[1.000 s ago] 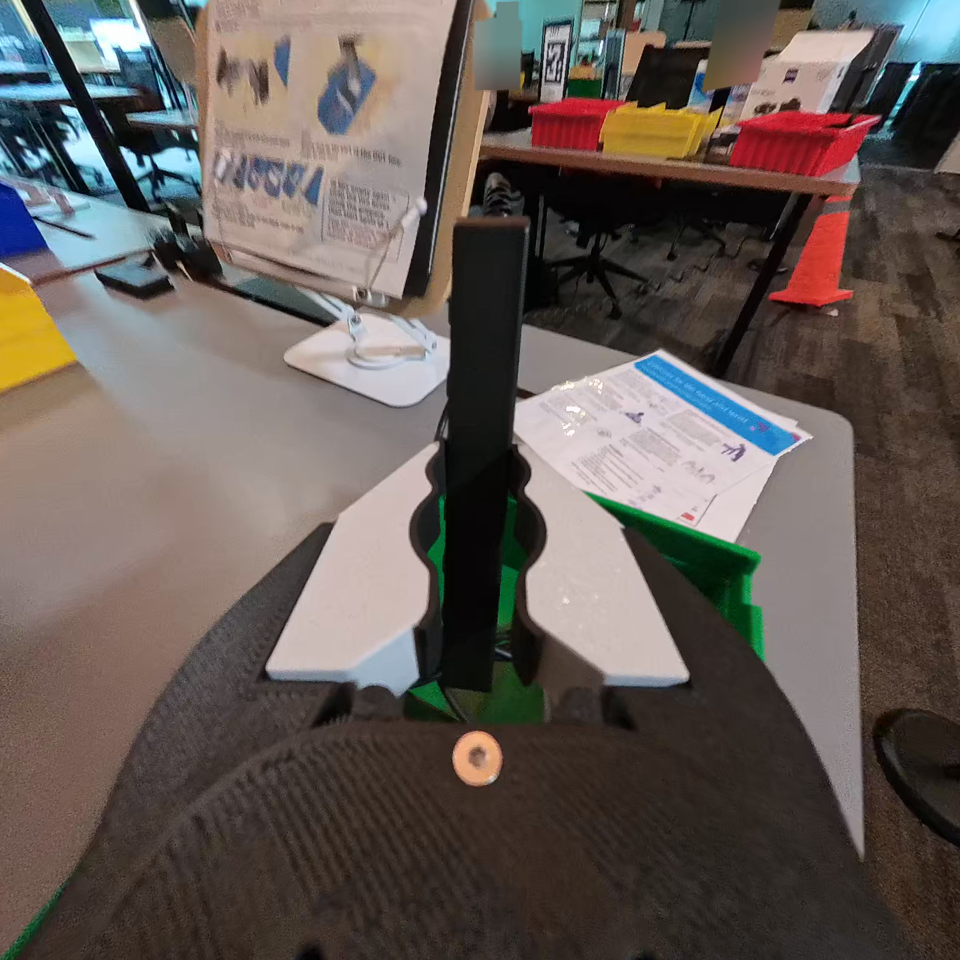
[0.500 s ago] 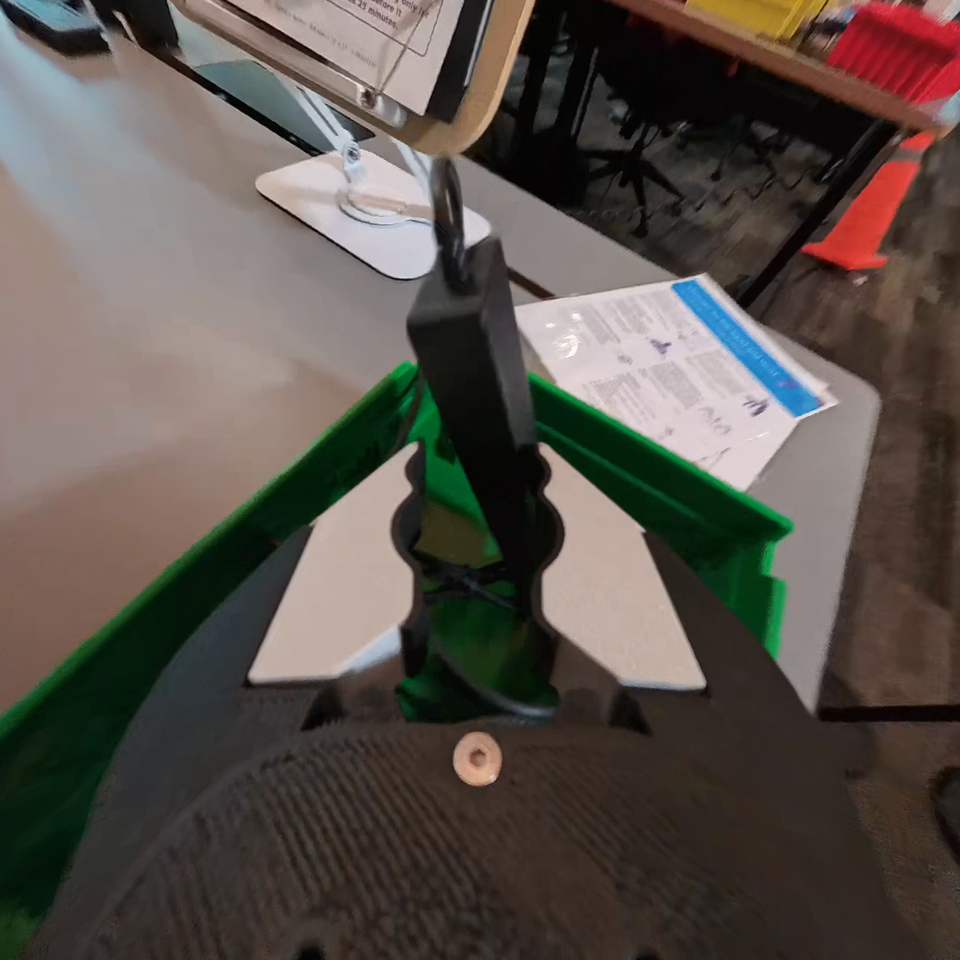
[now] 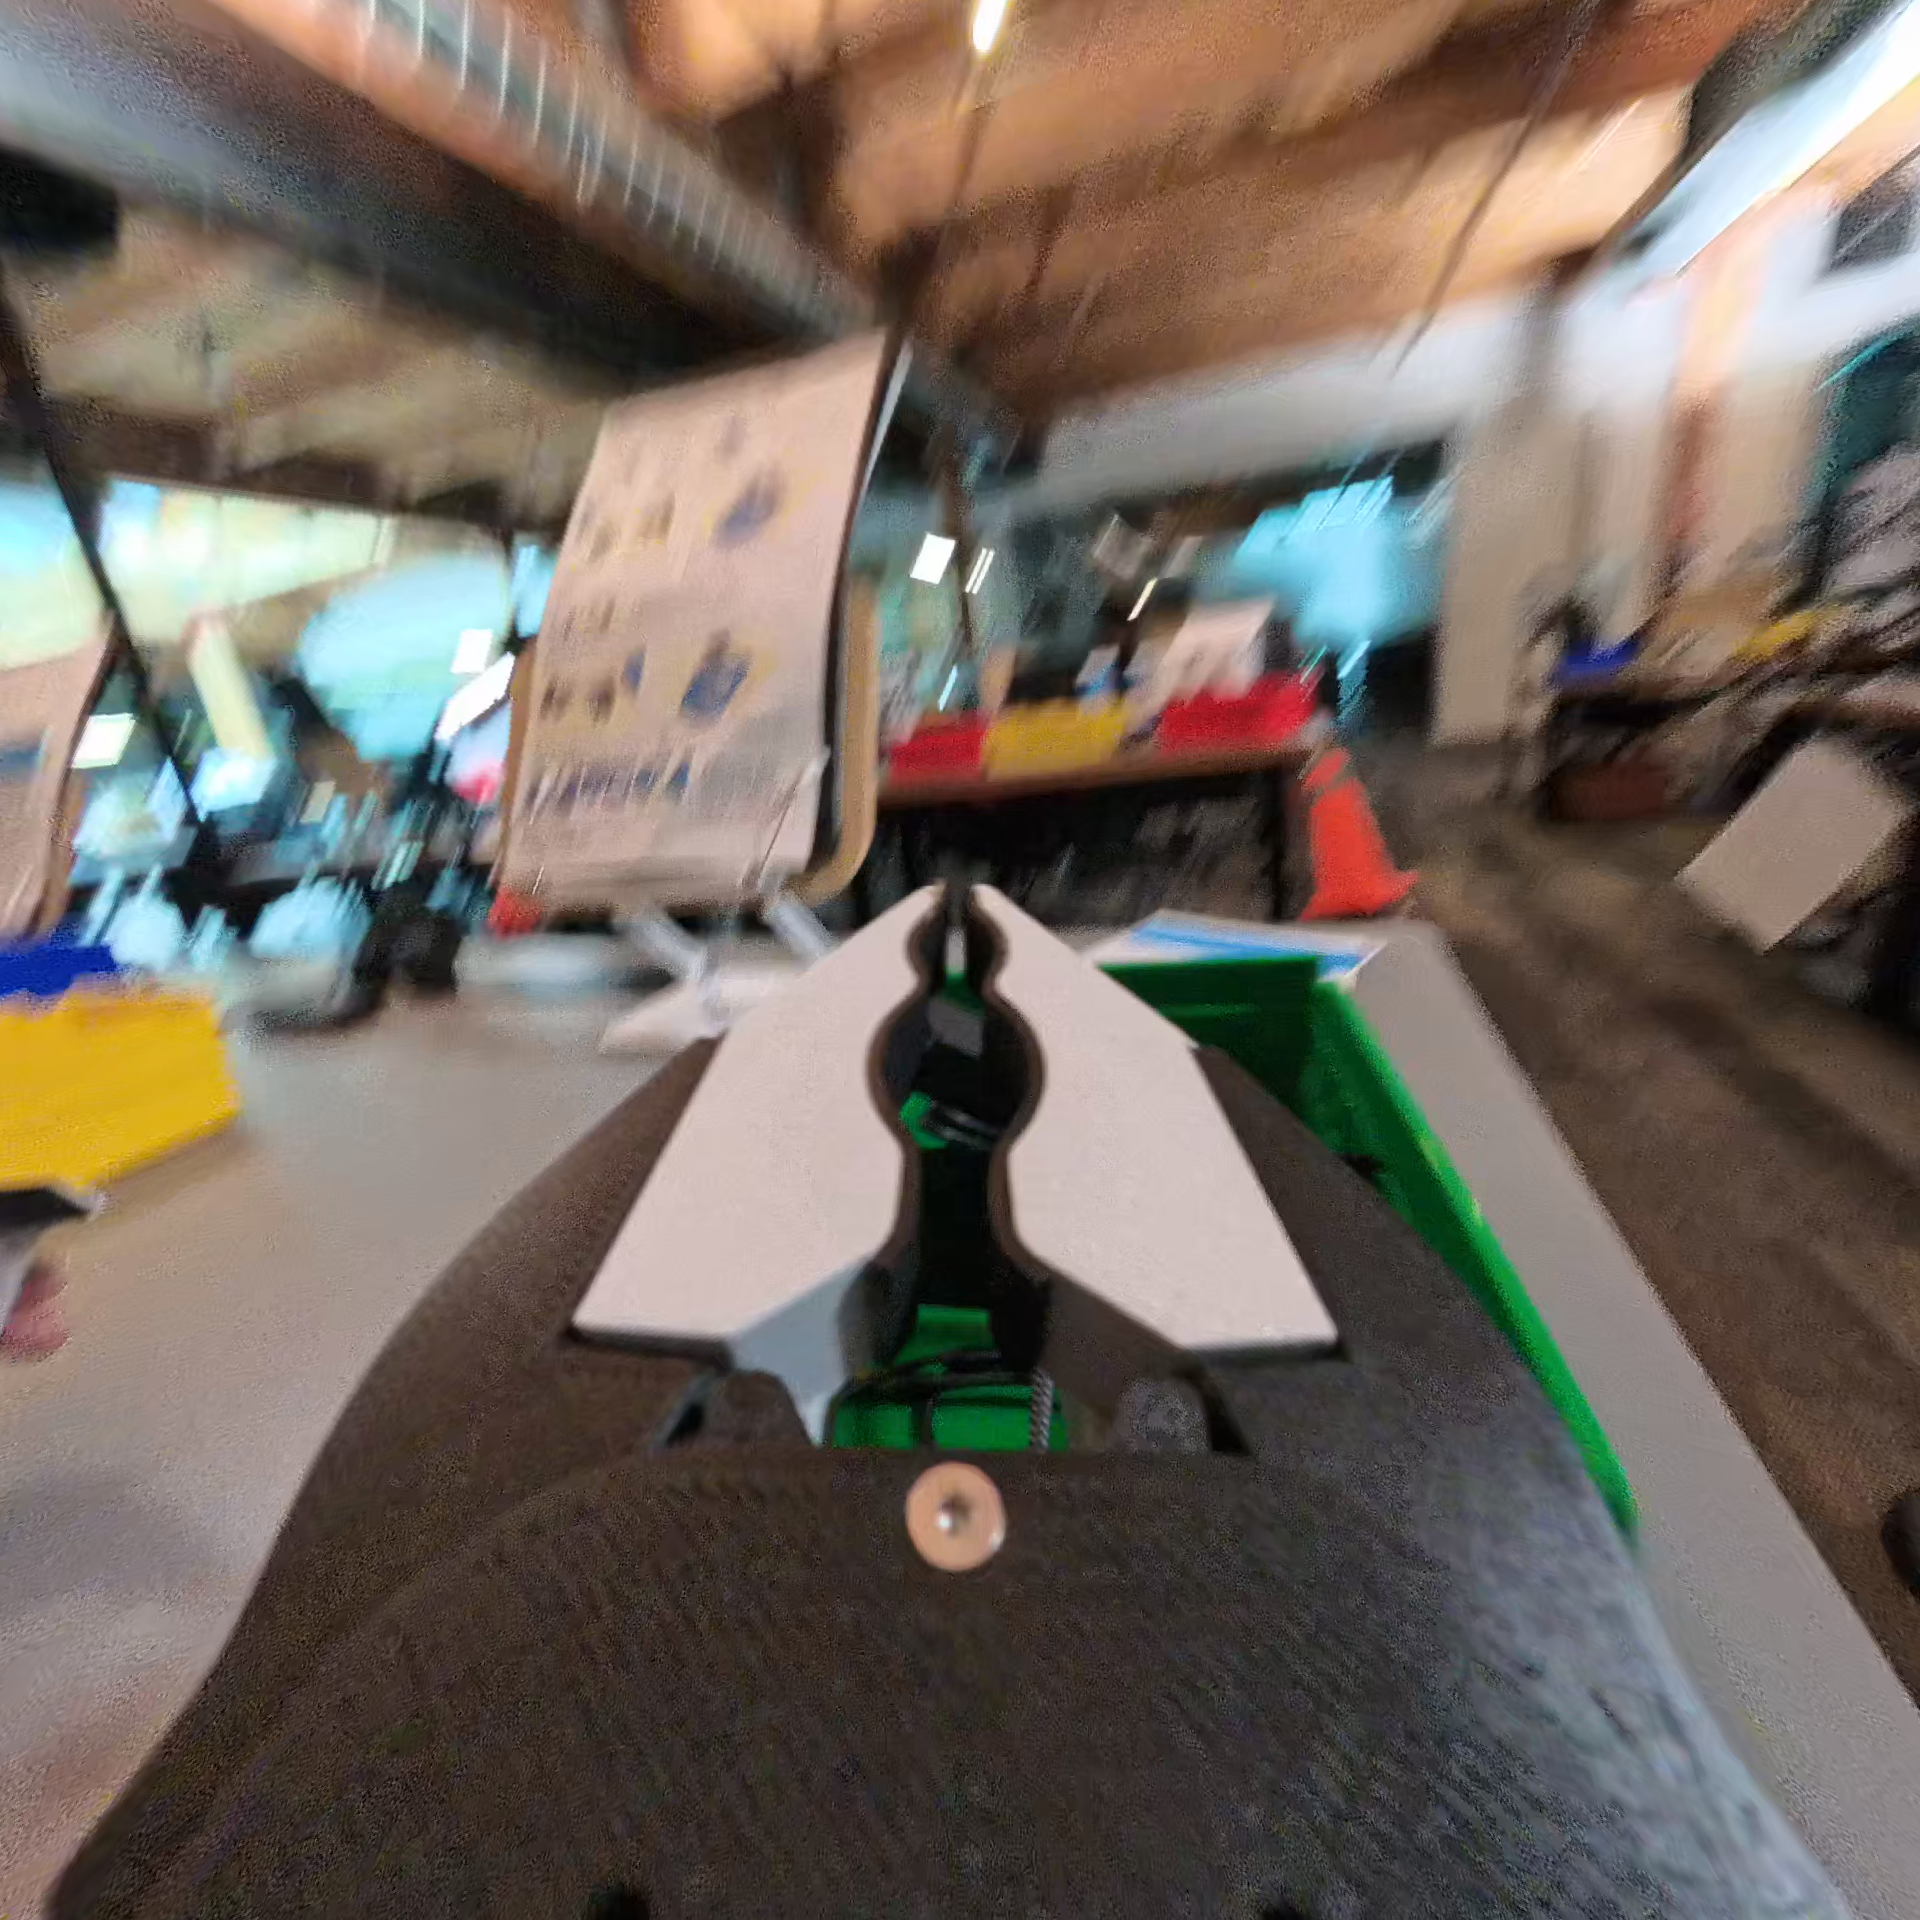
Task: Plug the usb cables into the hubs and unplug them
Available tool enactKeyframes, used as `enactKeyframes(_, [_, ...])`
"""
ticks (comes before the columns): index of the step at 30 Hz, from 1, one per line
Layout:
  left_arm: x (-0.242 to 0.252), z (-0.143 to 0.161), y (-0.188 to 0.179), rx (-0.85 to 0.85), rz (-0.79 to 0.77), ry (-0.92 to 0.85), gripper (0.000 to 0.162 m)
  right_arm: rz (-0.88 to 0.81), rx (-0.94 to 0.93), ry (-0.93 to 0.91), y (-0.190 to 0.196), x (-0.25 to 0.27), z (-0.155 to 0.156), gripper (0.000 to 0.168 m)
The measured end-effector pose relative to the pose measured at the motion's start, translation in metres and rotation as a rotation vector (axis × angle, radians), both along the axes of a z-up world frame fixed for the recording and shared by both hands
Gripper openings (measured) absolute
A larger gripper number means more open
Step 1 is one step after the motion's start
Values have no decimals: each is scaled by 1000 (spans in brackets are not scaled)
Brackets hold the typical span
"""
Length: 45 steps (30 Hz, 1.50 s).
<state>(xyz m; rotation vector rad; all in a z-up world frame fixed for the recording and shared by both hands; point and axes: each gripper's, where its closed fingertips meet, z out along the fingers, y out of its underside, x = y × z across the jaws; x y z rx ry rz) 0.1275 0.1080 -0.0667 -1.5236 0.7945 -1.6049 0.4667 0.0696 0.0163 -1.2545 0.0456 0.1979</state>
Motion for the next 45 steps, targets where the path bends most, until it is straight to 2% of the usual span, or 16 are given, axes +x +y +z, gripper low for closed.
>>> enactKeyframes(2, [-8, 8, 3, 4, 73, -14, 26, -188, 86, -51, -34, 24, -9, 0])
enactKeyframes(5, [-22, 10, 9, 26, 198, 19, 28, -348, -33, -136, -54, 51, -3, 0])
enactKeyframes(7, [-31, 3, 7, 29, 221, 68, 33, -380, -57, -60, -58, 54, 5, 16])
enactKeyframes(9, [-40, -6, 5, 25, 221, 103, 34, -322, -130, 46, -50, 44, 1, 30])
enactKeyframes(14, [-50, -1, 14, -32, 213, 35, 34, -318, -307, 334, -25, 45, -50, 41])
enactKeyframes(17, [-41, -15, 9, -62, 116, 106, 39, -581, -360, 266, -29, 91, -90, 37])
enactKeyframes(18, [-39, -20, 10, -47, 105, 141, 39, -646, -369, 278, -30, 106, -100, 46])
enactKeyframes(20, [-36, -28, 14, -7, 115, 195, 39, -551, -421, 295, -14, 109, -105, 86])
enactKeyframes(22, [-33, -33, 14, -3, 104, 228, 39, -413, -528, 168, 7, 99, -117, 66])
enactKeyframes(23, [-32, -34, 13, -9, 94, 229, 39, -417, -612, 119, 10, 102, -131, 62])
enactKeyframes(24, [-31, -34, 11, -17, 90, 226, 39, -428, -639, 116, 11, 106, -136, 80])
enactKeyframes(27, [-34, -37, 7, -31, 84, 233, 39, -402, -578, 183, 20, 107, -133, 74])
enactKeyframes(30, [-41, -33, 7, -24, 120, 221, 39, -353, -606, 220, 30, 103, -140, 77])
enactKeyframes(33, [-47, -34, 7, -42, 136, 215, 39, -298, -616, 265, 36, 100, -144, 69])
enactKeyframes(40, [-59, -31, 10, 10, 221, 224, 38, -194, -654, 440, 43, 103, -157, 64])
enactKeyframes(45, [-61, -31, 16, -47, 221, 193, 38, -192, -638, 504, 44, 109, -159, 50])
